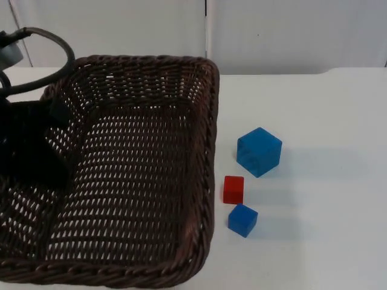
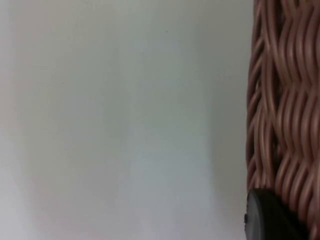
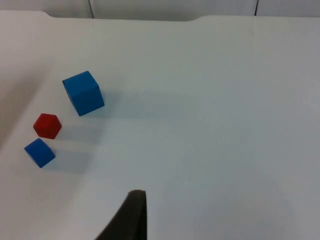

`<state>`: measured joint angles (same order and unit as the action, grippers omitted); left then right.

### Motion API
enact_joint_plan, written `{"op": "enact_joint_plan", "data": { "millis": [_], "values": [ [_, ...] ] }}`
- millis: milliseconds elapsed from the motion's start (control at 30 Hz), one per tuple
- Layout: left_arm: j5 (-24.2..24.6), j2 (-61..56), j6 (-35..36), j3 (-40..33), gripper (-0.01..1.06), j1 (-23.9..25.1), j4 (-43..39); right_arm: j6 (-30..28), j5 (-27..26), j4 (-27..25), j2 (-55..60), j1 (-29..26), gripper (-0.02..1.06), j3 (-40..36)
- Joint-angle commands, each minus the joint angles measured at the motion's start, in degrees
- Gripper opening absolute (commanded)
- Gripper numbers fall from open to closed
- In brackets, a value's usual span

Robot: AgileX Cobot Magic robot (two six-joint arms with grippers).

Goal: Pick up the basket with the left hand and place the largest block into the basket with the right hand.

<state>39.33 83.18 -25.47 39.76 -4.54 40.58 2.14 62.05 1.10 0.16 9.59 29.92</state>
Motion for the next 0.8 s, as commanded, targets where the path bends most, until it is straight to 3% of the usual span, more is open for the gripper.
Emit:
{"op": "enact_joint_plan", "data": {
  "millis": [0,767],
  "values": [
    [-0.29,-0.74,-0.38,-0.2,0.0,-0.13,-0.18,-0.47,-0.23,-0.16,-0.16,-0.19,1.05,-0.4],
    [2.29,-0.74,0.33,-0.2,0.0,-0.13,0.99,-0.47,-0.23,-0.16,-0.16,-0.19,1.05,-0.4]
  ]
}}
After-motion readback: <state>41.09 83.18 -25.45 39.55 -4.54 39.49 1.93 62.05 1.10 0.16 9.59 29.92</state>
